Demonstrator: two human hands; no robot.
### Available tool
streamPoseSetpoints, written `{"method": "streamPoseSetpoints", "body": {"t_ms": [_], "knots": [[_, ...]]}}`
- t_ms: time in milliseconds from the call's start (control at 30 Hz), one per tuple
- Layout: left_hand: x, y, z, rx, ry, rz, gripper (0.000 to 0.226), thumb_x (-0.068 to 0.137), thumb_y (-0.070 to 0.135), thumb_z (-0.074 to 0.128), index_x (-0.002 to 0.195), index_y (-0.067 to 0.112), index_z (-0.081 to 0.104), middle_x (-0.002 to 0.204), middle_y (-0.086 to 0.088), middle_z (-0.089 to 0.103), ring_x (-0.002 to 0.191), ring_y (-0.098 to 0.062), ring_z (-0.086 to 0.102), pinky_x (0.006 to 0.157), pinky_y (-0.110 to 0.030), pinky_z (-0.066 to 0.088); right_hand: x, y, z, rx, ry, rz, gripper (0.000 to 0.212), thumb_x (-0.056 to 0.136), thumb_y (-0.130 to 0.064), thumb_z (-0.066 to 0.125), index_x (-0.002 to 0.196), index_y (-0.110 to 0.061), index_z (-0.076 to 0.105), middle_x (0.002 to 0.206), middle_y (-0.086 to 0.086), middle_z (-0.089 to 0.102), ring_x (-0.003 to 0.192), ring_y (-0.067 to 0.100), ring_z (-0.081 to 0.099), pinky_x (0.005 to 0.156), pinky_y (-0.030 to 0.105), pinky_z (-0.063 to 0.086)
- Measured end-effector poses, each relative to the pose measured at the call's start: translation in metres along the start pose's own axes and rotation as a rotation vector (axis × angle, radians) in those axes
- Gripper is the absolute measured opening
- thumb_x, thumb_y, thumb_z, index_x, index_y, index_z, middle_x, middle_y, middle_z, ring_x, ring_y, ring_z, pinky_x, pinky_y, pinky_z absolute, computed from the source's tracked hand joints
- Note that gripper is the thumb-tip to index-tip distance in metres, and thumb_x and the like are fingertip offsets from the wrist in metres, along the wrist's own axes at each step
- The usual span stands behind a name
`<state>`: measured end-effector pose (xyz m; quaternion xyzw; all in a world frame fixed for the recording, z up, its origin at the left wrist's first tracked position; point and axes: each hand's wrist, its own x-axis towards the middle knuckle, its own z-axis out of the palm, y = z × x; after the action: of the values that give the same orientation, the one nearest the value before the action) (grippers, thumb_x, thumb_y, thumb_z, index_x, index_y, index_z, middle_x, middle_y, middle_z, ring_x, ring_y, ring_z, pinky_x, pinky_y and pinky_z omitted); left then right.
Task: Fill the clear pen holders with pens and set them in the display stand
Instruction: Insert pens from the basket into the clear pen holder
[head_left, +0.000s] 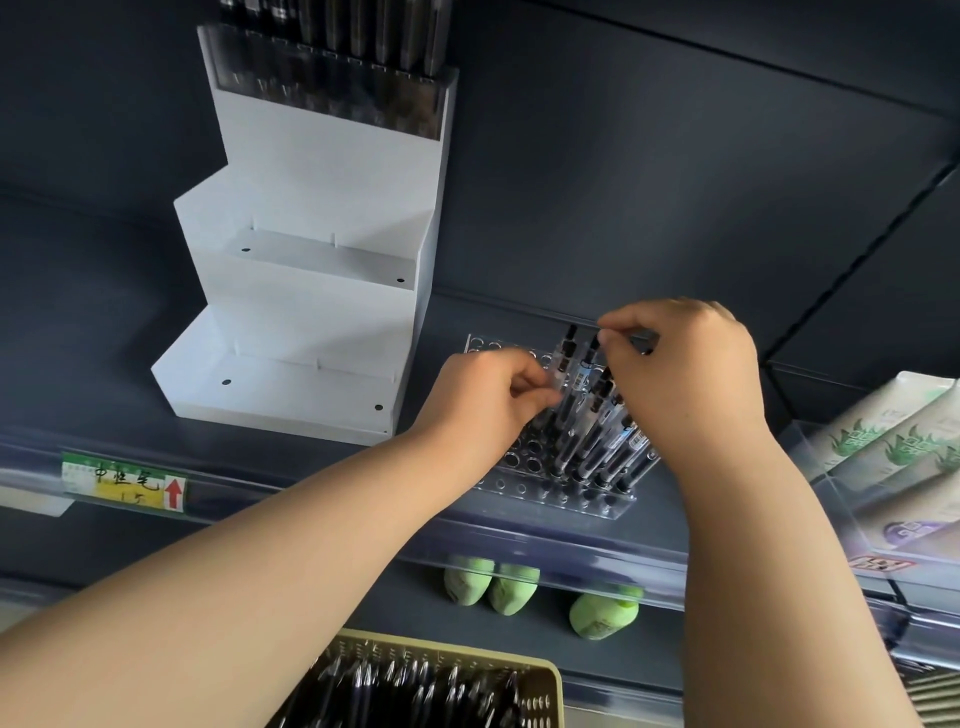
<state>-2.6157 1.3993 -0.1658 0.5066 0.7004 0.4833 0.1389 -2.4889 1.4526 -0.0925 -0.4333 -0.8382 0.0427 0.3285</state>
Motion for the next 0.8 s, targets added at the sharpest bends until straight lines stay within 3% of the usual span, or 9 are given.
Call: {"method": "streamPoseSetpoints", "body": {"t_ms": [467, 800], "knots": [[-0.006, 0.003, -0.013, 0.046, -0.029, -0.041, 0.014, 0.075, 0.03, 0.077, 0.085, 0.024, 0.069, 0.065, 0.023, 0.056, 0.061, 0.012, 0.052, 0.059, 0.003, 0.035, 0.0, 0.007, -0.009, -0.108, -0.025, 0.003, 0.015, 0.08, -0.016, 0.064, 0.078, -0.028, 0.074, 0.085, 0.003, 0.066, 0.091, 0.031, 0.052, 0.079, 0.041, 0.045], [-0.007, 0.004, -0.014, 0.019, -0.008, -0.038, 0.011, 0.078, 0.029, 0.074, 0.086, 0.025, 0.068, 0.067, 0.022, 0.057, 0.062, 0.011, 0.052, 0.058, 0.003, 0.036, 0.0, 0.009, -0.011, -0.062, -0.055, -0.012, 0.014, 0.084, -0.018, 0.064, 0.089, -0.027, 0.075, 0.092, 0.004, 0.068, 0.097, 0.031, 0.054, 0.085, 0.043, 0.044]]}}
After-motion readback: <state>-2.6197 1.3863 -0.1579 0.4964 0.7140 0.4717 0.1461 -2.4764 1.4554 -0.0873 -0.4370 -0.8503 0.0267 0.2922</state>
